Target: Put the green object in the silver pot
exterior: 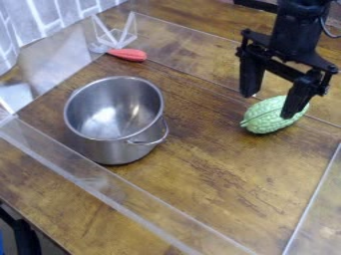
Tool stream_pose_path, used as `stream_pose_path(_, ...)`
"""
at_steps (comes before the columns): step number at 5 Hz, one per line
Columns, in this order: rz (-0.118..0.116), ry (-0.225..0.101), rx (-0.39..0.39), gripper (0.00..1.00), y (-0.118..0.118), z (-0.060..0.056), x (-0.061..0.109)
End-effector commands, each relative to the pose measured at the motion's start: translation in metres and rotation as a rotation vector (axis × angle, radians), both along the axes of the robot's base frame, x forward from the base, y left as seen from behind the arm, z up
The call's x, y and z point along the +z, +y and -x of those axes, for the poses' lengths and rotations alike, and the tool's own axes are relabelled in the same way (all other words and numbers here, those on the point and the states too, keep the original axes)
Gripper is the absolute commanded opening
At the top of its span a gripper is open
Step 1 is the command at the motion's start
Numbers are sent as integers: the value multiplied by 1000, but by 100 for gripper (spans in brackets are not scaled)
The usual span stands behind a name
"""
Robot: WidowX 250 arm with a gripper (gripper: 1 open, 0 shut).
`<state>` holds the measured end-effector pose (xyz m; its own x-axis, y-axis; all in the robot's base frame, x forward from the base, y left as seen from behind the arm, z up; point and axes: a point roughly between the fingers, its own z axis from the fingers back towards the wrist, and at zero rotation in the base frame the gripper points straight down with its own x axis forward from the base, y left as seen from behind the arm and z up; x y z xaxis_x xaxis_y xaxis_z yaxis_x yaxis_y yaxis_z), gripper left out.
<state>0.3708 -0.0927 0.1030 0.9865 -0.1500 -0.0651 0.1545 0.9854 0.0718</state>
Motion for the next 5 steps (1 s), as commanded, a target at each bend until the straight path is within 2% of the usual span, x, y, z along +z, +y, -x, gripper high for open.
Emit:
stream_pose_path(1,-3,-72,-7,100,-8,-14,18)
stream_pose_path(3,-28,-84,-4,100,-15,-30,14)
stream_pose_path(5,-46,-91,35,100,-12,-38,15)
